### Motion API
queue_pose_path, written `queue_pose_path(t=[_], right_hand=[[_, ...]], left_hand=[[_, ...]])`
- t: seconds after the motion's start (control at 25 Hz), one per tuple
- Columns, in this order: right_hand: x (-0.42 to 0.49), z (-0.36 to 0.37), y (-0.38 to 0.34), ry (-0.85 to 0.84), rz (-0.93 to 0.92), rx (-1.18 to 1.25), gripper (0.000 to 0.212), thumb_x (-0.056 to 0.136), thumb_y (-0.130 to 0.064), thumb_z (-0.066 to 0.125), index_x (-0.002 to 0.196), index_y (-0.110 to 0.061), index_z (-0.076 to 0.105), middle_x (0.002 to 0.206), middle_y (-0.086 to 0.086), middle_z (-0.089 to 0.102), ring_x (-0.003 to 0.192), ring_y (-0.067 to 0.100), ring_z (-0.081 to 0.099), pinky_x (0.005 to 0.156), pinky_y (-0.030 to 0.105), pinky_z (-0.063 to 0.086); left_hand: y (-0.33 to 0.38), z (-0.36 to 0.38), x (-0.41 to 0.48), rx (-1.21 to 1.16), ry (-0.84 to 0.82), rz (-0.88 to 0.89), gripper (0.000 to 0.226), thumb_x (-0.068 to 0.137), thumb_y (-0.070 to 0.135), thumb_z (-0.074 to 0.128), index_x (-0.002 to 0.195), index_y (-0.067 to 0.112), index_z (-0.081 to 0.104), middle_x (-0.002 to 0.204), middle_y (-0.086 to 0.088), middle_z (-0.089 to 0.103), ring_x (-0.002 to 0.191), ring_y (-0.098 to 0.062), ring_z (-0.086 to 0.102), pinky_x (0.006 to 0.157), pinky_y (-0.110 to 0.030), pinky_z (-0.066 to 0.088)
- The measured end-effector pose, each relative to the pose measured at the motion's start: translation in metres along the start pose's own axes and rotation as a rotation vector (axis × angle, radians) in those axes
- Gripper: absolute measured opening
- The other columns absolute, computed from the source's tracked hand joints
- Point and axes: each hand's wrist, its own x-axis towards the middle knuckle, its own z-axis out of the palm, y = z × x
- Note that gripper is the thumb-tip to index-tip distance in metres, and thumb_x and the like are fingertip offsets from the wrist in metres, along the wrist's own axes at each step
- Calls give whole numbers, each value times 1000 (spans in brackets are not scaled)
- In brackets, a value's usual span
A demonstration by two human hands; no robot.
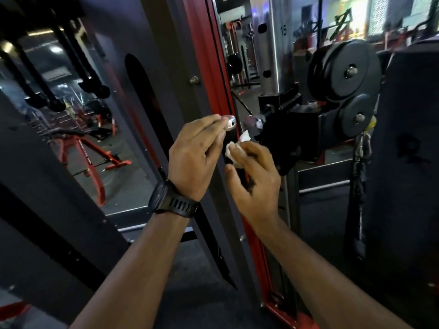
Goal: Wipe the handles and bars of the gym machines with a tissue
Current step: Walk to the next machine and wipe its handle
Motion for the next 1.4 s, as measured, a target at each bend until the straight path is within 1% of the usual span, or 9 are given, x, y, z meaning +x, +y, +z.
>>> queue_pose_path(t=[0.24, 0.48, 0.6, 0.8, 0.88, 1.12, 1.16, 1.28, 1.4], right_hand=[[-2, -7, 10, 6, 109, 83, 15, 88, -2, 71, 103, -4, 73, 106, 5, 63, 95, 7, 62, 79, 21, 51], [-6, -12, 11, -83, 235, 234, 19, 95, -5, 65, 112, -12, 68, 112, -5, 65, 108, 9, 64, 89, 32, 55], [29, -11, 5, 9, 227, 216, 11, 96, -10, 65, 105, -16, 65, 96, -20, 63, 92, -5, 64, 79, 14, 49], [16, -12, 8, -40, 261, 298, 12, 91, -10, 70, 103, -9, 71, 98, -2, 71, 92, 10, 69, 81, 31, 58], [33, -10, 8, -15, 292, 327, 10, 91, -14, 71, 101, -11, 71, 94, -4, 71, 89, 9, 69, 79, 24, 56], [15, -15, 17, -150, -34, 96, 13, 86, 5, 67, 94, -3, 74, 92, 4, 61, 86, -3, 48, 83, 5, 39], [16, -14, 21, -170, -27, 136, 13, 84, 7, 67, 91, -2, 72, 90, 5, 58, 84, -3, 45, 83, 7, 40], [12, -17, 16, -299, 441, 404, 19, 81, -16, 78, 72, -16, 61, 80, 4, 49, 70, 12, 47, 69, 35, 44], [-5, -27, 20, -249, 350, 308, 17, 85, -9, 72, 76, -22, 68, 85, 12, 57, 76, 22, 56, 74, 32, 48]], left_hand=[[1, 6, 1, 25, 44, 19, 21, 97, 13, 63, 115, 6, 72, 113, -6, 70, 106, -16, 65, 96, -21, 49], [2, 5, -1, 62, 31, 22, 21, 98, 11, 63, 115, 4, 72, 115, -7, 70, 107, -17, 66, 95, -25, 51], [4, 5, -1, 75, 5, -7, 22, 98, 11, 62, 116, 5, 72, 118, -6, 69, 109, -17, 65, 96, -23, 50], [6, 3, -2, 85, 0, -33, 22, 98, 11, 61, 116, 5, 71, 119, -6, 69, 110, -15, 64, 97, -22, 49], [8, 4, -1, 89, 3, -45, 22, 97, 11, 62, 116, 5, 71, 119, -6, 69, 109, -16, 65, 96, -22, 49], [8, 0, -2, 123, -39, -30, 25, 97, 11, 61, 119, 6, 70, 122, -6, 68, 113, -17, 63, 98, -25, 50], [8, 0, -1, 120, -46, -31, 25, 97, 10, 60, 120, 6, 70, 122, -6, 68, 113, -17, 63, 98, -25, 50], [7, 0, -3, 108, -51, -29, 26, 97, 9, 59, 121, 6, 69, 123, -7, 68, 114, -18, 63, 98, -25, 50], [8, 2, -5, 98, -35, -22, 26, 97, 8, 60, 122, 4, 68, 124, -8, 67, 114, -19, 62, 99, -24, 49]])
